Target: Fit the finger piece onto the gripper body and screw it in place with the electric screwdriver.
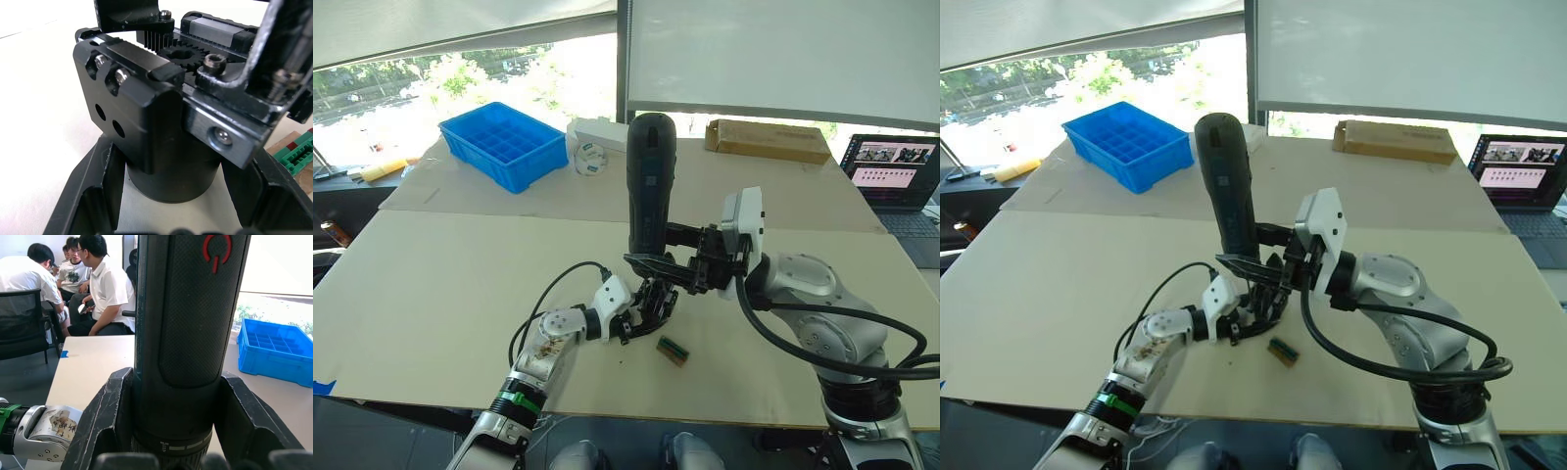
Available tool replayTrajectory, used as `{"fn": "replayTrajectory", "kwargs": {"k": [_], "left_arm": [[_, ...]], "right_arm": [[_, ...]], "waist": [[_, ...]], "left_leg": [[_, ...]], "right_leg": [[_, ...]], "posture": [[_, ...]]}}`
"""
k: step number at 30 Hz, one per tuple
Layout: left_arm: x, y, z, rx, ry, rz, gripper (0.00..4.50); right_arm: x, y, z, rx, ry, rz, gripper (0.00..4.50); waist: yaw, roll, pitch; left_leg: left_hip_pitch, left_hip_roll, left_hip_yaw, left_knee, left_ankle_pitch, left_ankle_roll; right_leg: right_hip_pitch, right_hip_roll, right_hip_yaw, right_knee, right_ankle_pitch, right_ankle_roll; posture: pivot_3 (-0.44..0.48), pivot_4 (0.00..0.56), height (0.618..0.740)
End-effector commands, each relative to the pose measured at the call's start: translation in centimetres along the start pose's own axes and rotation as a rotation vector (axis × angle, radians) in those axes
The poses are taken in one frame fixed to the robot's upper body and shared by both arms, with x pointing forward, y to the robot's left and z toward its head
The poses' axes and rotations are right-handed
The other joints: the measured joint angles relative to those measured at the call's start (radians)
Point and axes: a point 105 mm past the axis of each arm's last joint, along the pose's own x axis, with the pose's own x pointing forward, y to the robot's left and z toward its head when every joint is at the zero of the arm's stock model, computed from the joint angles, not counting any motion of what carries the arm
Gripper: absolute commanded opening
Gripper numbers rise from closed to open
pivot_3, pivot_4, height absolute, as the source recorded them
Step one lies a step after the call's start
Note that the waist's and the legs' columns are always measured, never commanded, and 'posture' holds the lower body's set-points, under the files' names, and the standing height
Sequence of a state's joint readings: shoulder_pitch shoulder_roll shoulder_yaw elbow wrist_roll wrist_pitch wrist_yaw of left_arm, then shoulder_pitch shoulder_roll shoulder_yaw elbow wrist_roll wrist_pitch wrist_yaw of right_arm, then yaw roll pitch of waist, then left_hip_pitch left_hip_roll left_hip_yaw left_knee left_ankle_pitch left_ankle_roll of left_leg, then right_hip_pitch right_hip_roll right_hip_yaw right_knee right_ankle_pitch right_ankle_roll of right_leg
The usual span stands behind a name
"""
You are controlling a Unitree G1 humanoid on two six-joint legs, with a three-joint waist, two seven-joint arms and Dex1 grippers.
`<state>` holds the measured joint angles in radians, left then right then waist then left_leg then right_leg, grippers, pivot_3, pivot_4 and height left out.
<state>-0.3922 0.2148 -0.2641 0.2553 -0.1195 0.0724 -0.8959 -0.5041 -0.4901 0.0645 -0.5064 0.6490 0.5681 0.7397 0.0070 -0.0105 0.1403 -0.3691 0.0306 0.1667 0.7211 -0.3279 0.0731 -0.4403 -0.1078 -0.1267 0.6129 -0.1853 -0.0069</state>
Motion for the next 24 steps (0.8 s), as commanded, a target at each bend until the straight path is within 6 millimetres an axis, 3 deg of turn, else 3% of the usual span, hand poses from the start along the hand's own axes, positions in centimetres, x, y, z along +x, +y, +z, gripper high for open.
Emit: {"fn": "replayTrajectory", "kwargs": {"k": [1,11,24], "left_arm": [[0.3,-1.4,-2.0,-0.059,0.068,-0.049,2.31],[0.3,-1.4,-2.0,-0.06,0.069,-0.05,2.31],[0.3,-1.3,-2.0,-0.06,0.07,-0.051,2.31]], "right_arm": [[-0.2,-0.2,0.8,-0.03,-0.04,-0.021,1.9],[-0.7,-1.7,-1.1,0.064,-0.007,-0.139,1.9],[-1.0,-0.5,-3.4,0.083,0.107,-0.099,1.9]], "waist": [[0.0,0.0,0.0],[0.0,0.0,0.0],[0.0,0.002,-0.007]], "left_leg": [[0.0,0.0,0.0,0.0,0.0,0.0],[0.0,0.0,0.0,0.0,0.0,0.0],[0.002,0.0,0.0,0.0,0.0,0.0]], "right_leg": [[0.0,0.0,0.0,0.0,0.0,0.0],[0.0,0.0,0.0,0.0,0.0,0.0],[0.002,0.0,0.001,0.0,0.0,0.0]], "posture": [[0.0,0.15,0.74],[0.0,0.15,0.74],[0.0,0.15,0.74]]}}
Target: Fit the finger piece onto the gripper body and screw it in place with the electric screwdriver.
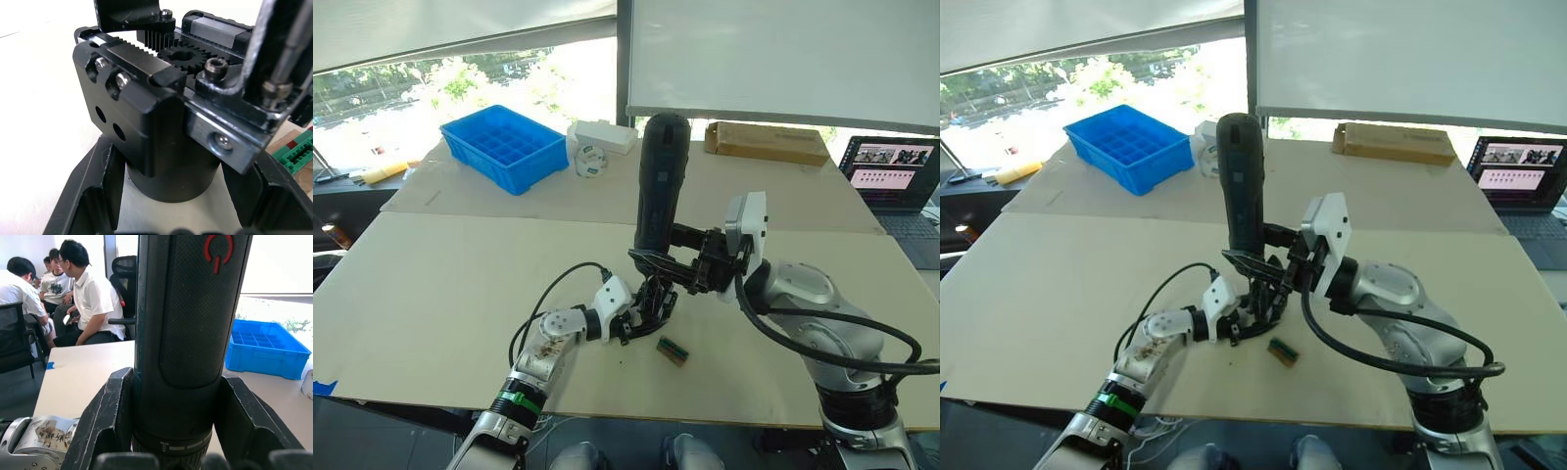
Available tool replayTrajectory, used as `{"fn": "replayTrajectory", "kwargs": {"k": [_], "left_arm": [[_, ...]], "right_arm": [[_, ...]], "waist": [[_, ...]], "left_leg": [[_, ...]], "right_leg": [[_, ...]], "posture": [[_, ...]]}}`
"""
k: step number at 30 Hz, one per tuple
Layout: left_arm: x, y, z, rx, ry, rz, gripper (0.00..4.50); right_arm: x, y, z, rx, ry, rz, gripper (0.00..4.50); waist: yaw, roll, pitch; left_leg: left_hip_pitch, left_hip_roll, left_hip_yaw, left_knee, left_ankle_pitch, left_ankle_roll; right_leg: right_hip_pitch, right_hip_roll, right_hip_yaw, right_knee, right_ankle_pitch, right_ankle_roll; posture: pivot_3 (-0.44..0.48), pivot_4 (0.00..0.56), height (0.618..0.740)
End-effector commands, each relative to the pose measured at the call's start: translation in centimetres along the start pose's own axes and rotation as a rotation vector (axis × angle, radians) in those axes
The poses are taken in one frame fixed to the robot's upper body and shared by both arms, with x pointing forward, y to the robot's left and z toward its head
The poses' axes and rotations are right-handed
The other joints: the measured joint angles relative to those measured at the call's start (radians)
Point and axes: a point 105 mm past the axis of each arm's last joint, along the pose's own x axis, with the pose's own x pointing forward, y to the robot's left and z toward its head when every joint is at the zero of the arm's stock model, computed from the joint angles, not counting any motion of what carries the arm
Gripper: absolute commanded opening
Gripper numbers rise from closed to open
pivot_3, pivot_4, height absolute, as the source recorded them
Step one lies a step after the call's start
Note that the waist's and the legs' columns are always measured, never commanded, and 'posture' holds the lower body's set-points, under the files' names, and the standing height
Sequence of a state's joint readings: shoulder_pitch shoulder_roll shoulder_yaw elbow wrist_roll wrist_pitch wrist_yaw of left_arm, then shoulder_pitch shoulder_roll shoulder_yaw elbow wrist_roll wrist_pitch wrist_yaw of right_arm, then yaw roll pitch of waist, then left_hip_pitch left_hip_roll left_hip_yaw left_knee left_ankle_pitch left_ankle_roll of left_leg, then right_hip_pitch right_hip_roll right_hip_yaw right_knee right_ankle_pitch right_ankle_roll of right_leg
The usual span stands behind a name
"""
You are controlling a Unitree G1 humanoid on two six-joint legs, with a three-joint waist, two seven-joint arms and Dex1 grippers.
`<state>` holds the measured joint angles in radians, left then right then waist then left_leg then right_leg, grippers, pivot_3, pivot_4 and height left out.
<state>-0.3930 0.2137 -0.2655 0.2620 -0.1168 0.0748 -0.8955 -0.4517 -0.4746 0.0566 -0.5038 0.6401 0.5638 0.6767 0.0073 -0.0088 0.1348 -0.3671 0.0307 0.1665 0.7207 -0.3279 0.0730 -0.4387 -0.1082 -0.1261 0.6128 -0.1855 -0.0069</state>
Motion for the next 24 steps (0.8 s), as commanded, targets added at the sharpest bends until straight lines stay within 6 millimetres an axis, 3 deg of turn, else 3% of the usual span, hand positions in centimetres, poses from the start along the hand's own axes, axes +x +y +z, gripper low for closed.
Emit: {"fn": "replayTrajectory", "kwargs": {"k": [1,24], "left_arm": [[0.3,-1.3,-1.9,-0.055,0.064,-0.05,2.31],[0.4,-1.4,-2.0,-0.062,0.067,-0.054,2.31]], "right_arm": [[-0.5,0.1,-2.3,0.034,0.104,-0.009,1.9],[-0.4,0.5,-5.6,0.11,0.215,-0.039,1.9]], "waist": [[0.0,0.0,-0.003],[0.002,0.005,-0.015]], "left_leg": [[0.0,0.0,0.0,0.0,0.0,0.0],[0.007,0.0,0.0,-0.005,0.0,0.0]], "right_leg": [[0.0,0.0,0.0,0.0,0.0,0.0],[0.004,-0.005,0.0,-0.001,-0.002,-0.002]], "posture": [[0.0,0.15,0.74],[0.0,0.15,0.74]]}}
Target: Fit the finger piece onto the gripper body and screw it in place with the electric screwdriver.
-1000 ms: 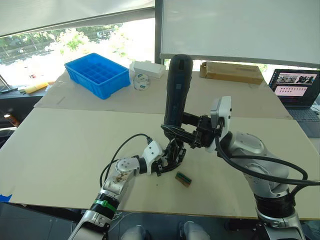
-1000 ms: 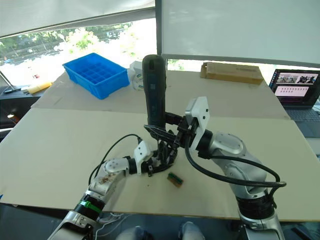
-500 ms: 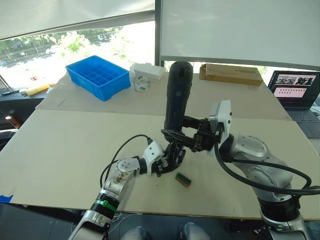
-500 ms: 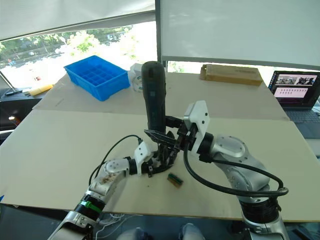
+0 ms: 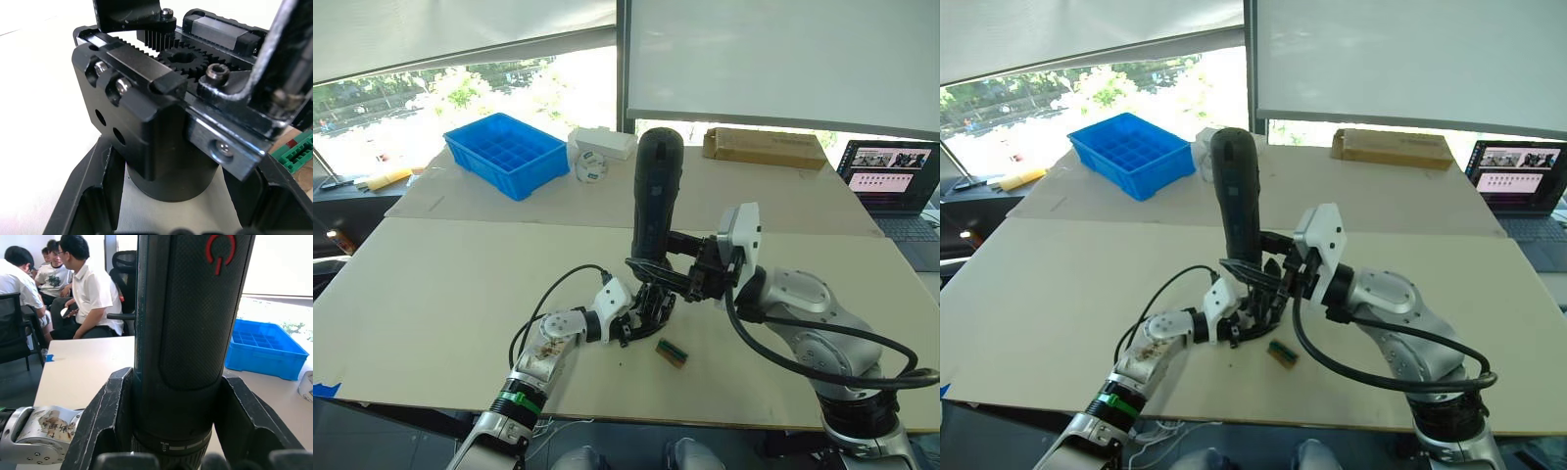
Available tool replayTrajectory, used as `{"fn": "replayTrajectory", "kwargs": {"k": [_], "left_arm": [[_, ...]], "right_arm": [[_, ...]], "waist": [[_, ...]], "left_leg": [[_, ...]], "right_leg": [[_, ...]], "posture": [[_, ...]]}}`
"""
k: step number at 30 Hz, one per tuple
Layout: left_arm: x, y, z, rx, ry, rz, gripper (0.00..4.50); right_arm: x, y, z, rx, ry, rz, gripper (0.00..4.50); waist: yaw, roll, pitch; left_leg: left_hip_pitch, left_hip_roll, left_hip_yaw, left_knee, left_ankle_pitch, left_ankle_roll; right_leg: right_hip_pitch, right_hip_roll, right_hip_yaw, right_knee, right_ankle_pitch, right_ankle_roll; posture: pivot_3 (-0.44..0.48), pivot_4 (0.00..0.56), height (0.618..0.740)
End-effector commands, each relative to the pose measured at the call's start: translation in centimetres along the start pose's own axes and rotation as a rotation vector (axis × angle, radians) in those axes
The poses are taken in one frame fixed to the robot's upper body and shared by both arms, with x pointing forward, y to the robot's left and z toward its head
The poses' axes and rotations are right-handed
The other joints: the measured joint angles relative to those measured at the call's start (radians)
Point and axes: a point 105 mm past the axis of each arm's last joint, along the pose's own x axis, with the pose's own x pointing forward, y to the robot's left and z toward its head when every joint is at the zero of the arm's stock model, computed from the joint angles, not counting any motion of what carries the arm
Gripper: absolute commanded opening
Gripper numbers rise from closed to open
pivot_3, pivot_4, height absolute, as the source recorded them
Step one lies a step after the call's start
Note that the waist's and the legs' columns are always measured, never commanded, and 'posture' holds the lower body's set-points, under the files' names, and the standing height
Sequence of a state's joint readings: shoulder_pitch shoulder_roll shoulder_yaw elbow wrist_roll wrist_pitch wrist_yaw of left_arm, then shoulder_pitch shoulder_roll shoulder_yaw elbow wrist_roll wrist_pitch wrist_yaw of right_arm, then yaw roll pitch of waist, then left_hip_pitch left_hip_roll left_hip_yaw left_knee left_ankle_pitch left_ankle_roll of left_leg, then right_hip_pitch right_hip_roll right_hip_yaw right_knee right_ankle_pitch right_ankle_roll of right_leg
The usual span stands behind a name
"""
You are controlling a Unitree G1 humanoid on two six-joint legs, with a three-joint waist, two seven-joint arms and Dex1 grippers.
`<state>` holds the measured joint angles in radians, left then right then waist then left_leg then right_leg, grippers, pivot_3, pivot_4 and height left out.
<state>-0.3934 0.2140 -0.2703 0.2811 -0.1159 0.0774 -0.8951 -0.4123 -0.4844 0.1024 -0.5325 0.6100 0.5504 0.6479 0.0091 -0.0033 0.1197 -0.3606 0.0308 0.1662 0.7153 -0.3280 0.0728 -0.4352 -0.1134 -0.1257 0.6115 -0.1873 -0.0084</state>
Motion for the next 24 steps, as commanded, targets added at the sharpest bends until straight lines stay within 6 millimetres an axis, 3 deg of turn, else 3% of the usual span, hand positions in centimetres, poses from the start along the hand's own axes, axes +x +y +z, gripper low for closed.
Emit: {"fn": "replayTrajectory", "kwargs": {"k": [1,18,21,24], "left_arm": [[0.4,-1.3,-1.5,-0.047,0.051,-0.052,2.31],[0.3,-1.4,-1.7,-0.049,0.051,-0.048,2.31],[0.3,-1.3,-1.7,-0.049,0.054,-0.045,2.31],[0.3,-1.2,-1.8,-0.049,0.056,-0.039,2.31]], "right_arm": [[-0.3,-0.3,-4.6,0.116,0.181,-0.032,1.9],[-0.1,-0.3,-4.0,0.08,0.154,-0.02,1.9],[-0.1,-0.4,-3.1,0.053,0.124,-0.007,1.9],[-0.3,-0.6,-0.5,-0.02,0.042,0.026,1.9]], "waist": [[0.0,0.0,0.0],[0.002,0.0,-0.001],[0.002,0.0,-0.001],[0.002,0.0,-0.001]], "left_leg": [[0.0,0.0,0.0,0.0,0.0,0.0],[0.003,0.001,-0.001,-0.002,-0.001,0.0],[0.003,0.001,-0.001,-0.002,-0.001,0.0],[0.003,0.001,-0.001,-0.002,-0.001,0.0]], "right_leg": [[0.0,0.0,0.0,0.0,0.0,0.0],[0.002,-0.002,0.001,-0.001,-0.001,-0.001],[0.002,-0.002,0.001,-0.001,-0.001,-0.001],[0.002,-0.002,0.001,-0.001,-0.001,-0.001]], "posture": [[0.0,0.15,0.74],[0.0,0.15,0.74],[0.0,0.15,0.74],[0.0,0.15,0.74]]}}
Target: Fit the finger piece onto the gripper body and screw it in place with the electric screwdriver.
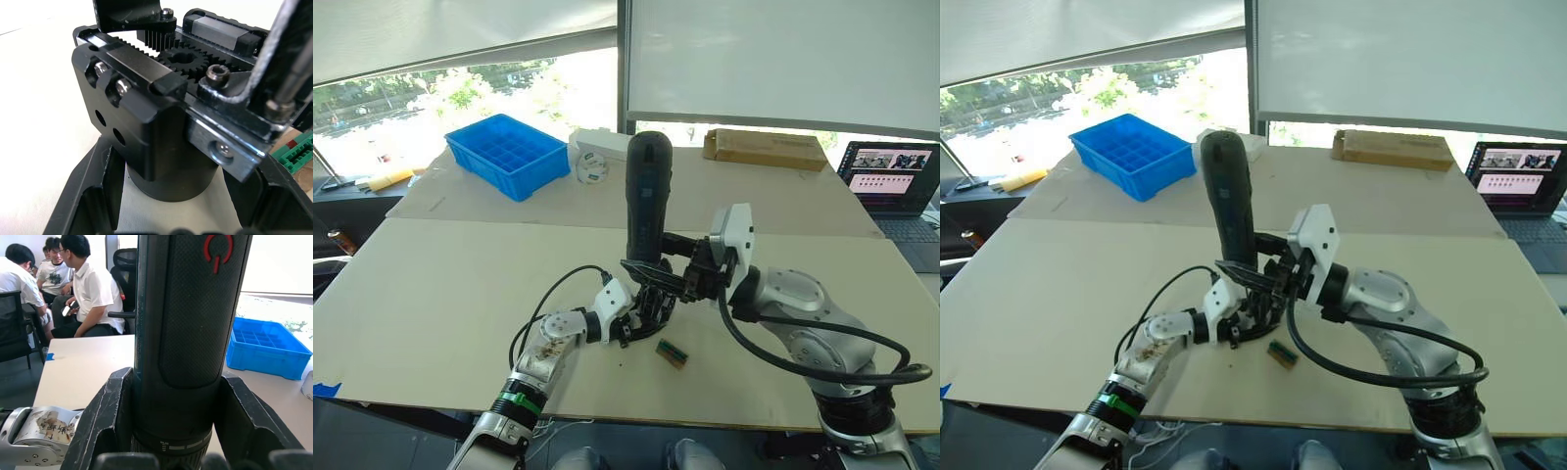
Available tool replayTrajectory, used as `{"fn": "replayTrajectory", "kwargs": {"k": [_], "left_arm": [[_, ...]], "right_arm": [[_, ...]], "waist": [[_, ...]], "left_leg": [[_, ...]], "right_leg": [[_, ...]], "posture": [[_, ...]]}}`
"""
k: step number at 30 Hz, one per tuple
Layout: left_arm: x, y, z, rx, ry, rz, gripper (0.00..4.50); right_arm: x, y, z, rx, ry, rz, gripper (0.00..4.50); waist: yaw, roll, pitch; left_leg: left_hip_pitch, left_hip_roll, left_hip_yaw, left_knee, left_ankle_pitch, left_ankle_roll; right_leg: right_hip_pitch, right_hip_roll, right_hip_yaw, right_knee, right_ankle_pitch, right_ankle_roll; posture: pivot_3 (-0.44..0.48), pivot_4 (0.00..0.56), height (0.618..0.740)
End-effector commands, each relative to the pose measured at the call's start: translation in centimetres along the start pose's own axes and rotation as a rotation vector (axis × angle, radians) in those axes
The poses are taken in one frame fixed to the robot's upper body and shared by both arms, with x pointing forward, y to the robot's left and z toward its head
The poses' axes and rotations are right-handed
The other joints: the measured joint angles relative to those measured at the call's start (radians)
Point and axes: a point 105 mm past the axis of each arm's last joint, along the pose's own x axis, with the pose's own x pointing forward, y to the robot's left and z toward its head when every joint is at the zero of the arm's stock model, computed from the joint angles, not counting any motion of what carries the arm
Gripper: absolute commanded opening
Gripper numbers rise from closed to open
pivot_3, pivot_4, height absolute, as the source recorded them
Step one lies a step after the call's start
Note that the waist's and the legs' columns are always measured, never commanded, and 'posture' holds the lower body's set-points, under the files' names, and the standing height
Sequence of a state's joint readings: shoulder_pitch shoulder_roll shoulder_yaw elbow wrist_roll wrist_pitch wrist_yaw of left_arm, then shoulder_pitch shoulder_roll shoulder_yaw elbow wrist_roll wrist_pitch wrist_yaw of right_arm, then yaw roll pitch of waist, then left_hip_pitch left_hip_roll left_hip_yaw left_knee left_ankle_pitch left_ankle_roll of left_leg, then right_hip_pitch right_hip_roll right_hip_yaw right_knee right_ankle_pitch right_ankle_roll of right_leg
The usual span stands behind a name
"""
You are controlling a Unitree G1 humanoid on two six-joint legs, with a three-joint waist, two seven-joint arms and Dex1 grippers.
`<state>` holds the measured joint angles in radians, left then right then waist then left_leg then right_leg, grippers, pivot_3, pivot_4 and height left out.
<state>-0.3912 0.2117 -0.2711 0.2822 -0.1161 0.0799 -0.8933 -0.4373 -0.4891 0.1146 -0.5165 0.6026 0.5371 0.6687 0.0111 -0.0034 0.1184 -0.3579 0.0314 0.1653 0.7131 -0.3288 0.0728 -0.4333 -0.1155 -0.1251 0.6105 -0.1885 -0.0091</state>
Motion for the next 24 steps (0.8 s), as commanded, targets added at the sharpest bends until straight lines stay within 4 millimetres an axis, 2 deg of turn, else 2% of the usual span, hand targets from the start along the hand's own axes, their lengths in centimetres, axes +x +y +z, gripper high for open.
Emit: {"fn": "replayTrajectory", "kwargs": {"k": [1,6,12,19,21,23,24], "left_arm": [[0.3,-1.1,-1.7,-0.043,0.057,-0.038,2.31],[0.2,-0.9,-2.3,-0.043,0.077,-0.021,2.31],[0.4,-0.7,-2.7,-0.048,0.077,-0.003,2.31],[0.6,-0.3,-2.3,-0.069,0.039,0.017,2.31],[0.4,0.0,-2.1,-0.085,0.026,0.031,3.37],[0.1,0.3,-1.8,-0.084,0.016,0.034,4.19],[-0.2,0.3,-1.6,-0.074,0.007,0.033,4.47]], "right_arm": [[-0.6,-0.6,-0.1,-0.014,0.024,0.008,1.9],[-1.4,-0.1,6.1,-0.135,-0.167,0.114,1.9],[-2.4,0.3,7.6,-0.115,-0.203,0.164,1.9],[-4.1,1.9,8.6,-0.026,-0.223,0.237,1.9],[-4.6,2.2,8.9,-0.003,-0.21,0.252,1.9],[-5.0,2.4,9.3,0.022,-0.196,0.256,1.9],[-5.2,2.5,9.5,0.03,-0.186,0.258,1.9]], "waist": [[0.0,0.0,0.0],[0.001,0.001,0.003],[0.003,0.001,0.003],[0.01,0.001,0.004],[0.011,0.001,0.004],[0.011,0.001,0.004],[0.01,0.0,0.004]], "left_leg": [[0.0,0.0,0.0,0.0,0.0,0.0],[-0.01,0.0,-0.001,0.001,0.0,0.0],[-0.011,0.0,-0.003,0.002,0.0,0.0],[-0.011,-0.001,-0.003,0.002,0.0,0.002],[-0.011,-0.002,-0.004,0.002,-0.001,0.002],[-0.011,-0.002,-0.004,0.002,-0.001,0.002],[-0.011,-0.002,-0.004,0.002,-0.001,0.002]], "right_leg": [[0.0,0.0,0.0,0.0,0.0,0.0],[-0.007,0.0,0.0,0.0,0.001,0.0],[-0.006,0.001,-0.004,-0.001,0.001,0.0],[-0.006,-0.003,-0.002,-0.001,0.001,0.0],[-0.006,-0.004,-0.003,-0.001,0.001,0.0],[-0.006,-0.004,-0.002,-0.001,0.001,0.0],[-0.006,-0.005,-0.002,-0.001,0.001,0.0]], "posture": [[0.0,0.15,0.74],[0.0,0.15,0.74],[0.0,0.15,0.74],[0.0,0.15,0.74],[0.0,0.15,0.74],[0.0,0.15,0.74],[0.0,0.15,0.74]]}}
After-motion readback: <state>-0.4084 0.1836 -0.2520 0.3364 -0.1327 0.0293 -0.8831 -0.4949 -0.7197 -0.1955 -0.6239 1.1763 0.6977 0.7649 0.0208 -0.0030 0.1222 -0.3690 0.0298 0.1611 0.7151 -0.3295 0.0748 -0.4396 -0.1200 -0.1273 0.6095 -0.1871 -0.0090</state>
